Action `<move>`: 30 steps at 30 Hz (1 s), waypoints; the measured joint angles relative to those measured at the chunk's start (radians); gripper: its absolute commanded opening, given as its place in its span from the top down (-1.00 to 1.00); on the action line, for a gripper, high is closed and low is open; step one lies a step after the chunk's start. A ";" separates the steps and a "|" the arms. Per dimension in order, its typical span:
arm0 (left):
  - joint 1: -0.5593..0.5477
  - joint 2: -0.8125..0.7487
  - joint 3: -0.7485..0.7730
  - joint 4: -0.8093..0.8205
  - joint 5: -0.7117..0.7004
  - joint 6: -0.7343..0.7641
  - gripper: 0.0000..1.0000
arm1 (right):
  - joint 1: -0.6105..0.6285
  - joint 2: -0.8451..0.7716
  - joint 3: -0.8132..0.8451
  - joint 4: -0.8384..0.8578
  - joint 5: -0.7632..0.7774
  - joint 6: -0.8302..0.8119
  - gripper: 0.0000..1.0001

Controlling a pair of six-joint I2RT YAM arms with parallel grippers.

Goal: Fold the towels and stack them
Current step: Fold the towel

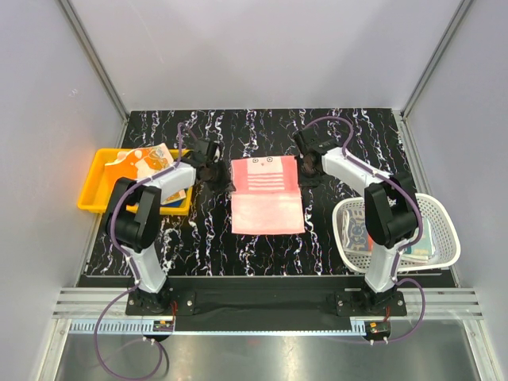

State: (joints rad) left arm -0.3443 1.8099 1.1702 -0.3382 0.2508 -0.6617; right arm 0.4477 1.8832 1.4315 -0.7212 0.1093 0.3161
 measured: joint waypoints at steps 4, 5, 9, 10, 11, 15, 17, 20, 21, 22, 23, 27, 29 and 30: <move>-0.014 -0.015 -0.053 0.017 0.011 -0.021 1.00 | 0.002 0.002 -0.005 0.032 -0.023 0.014 0.37; -0.016 -0.017 -0.060 0.021 0.019 -0.031 1.00 | 0.002 0.005 -0.005 0.042 -0.025 0.018 0.35; -0.021 -0.018 -0.060 0.043 0.042 -0.060 1.00 | 0.002 0.026 -0.005 0.076 -0.025 0.029 0.28; -0.021 -0.018 -0.056 0.047 0.046 -0.067 1.00 | 0.002 0.034 -0.004 0.080 -0.025 0.030 0.28; -0.021 -0.018 -0.050 0.047 0.049 -0.073 1.00 | 0.002 0.042 -0.003 0.083 -0.025 0.031 0.27; -0.021 -0.018 0.000 0.039 0.056 -0.085 1.00 | 0.002 0.080 -0.001 0.102 -0.024 0.036 0.21; -0.021 -0.018 0.025 0.039 0.059 -0.089 1.00 | 0.002 0.097 -0.001 0.106 -0.022 0.039 0.18; -0.021 -0.018 0.048 0.036 0.060 -0.090 1.00 | 0.002 0.115 -0.001 0.113 -0.021 0.043 0.17; -0.021 -0.018 0.051 0.034 0.060 -0.089 1.00 | 0.002 0.118 -0.001 0.116 -0.020 0.043 0.17; -0.021 -0.018 0.053 0.031 0.060 -0.089 1.00 | 0.002 0.122 -0.001 0.119 -0.018 0.044 0.18; -0.021 -0.018 0.054 0.026 0.060 -0.089 1.00 | 0.002 0.125 -0.001 0.124 -0.016 0.044 0.18; -0.021 -0.018 0.055 0.010 0.060 -0.087 1.00 | 0.002 0.133 -0.001 0.134 -0.013 0.047 0.21; -0.021 -0.018 0.056 -0.001 0.060 -0.086 1.00 | 0.002 0.137 0.000 0.135 -0.012 0.048 0.21; -0.021 -0.018 0.059 -0.009 0.060 -0.083 1.00 | 0.002 0.140 0.001 0.138 -0.011 0.048 0.23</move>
State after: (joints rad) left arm -0.3649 1.7924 1.2293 -0.3470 0.3103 -0.7448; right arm 0.4496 2.0232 1.4322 -0.5831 0.0978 0.3637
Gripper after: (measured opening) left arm 0.026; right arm 0.399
